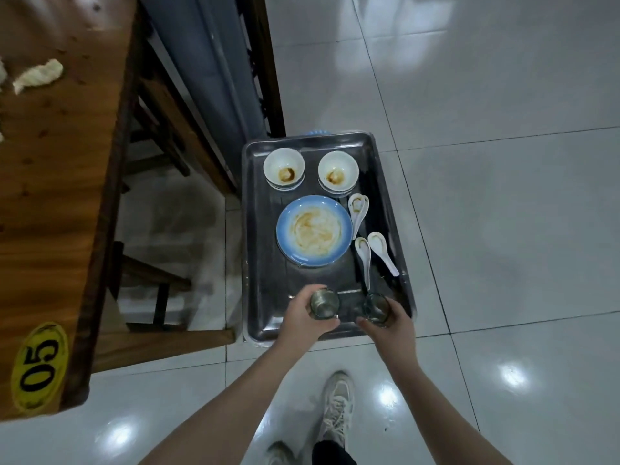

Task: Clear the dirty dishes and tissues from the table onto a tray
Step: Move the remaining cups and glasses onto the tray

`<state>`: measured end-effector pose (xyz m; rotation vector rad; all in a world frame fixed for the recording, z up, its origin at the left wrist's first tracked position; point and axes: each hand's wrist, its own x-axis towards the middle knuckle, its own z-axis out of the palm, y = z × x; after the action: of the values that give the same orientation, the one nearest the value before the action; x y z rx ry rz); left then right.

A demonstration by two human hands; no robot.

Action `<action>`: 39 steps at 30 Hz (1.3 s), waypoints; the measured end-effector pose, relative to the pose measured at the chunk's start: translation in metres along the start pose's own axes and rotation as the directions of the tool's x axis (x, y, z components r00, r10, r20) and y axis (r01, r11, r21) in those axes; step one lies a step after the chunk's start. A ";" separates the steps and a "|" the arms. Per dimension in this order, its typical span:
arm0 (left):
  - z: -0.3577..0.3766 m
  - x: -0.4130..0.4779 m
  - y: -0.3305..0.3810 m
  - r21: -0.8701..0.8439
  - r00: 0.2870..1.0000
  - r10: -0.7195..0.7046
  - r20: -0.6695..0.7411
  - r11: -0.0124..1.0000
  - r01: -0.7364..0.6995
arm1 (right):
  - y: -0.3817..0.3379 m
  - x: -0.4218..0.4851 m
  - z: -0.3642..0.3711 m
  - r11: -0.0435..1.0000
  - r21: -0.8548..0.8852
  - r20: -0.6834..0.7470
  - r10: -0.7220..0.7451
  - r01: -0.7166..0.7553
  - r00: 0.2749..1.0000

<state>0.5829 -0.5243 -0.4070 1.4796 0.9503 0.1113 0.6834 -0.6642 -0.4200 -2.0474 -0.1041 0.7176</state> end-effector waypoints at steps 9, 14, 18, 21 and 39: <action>0.012 0.021 -0.015 -0.061 0.999 -0.037 0.009 0.997 0.038 | 0.004 0.021 0.002 0.990 -0.120 -0.002 -0.073 0.072 0.997; 0.021 0.031 -0.023 -0.056 0.999 -0.052 0.006 0.997 0.052 | 0.003 0.032 0.000 0.990 -0.121 -0.009 -0.079 0.077 0.997; 0.024 0.036 -0.026 -0.052 0.998 -0.063 -0.002 0.997 0.063 | 0.001 0.035 -0.001 0.989 -0.125 -0.033 -0.085 0.080 0.996; 0.022 0.035 -0.027 -0.075 0.998 -0.063 0.002 0.995 0.063 | 0.003 0.032 -0.006 0.988 -0.130 -0.058 -0.087 0.079 0.994; 0.021 0.030 -0.023 -0.087 0.997 -0.075 0.016 0.993 0.076 | 0.007 0.017 -0.004 0.989 -0.141 -0.004 -0.040 0.039 0.999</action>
<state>0.6037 -0.5268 -0.4448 1.3609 0.9778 0.0871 0.6980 -0.6652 -0.4318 -2.1756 -0.1961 0.6955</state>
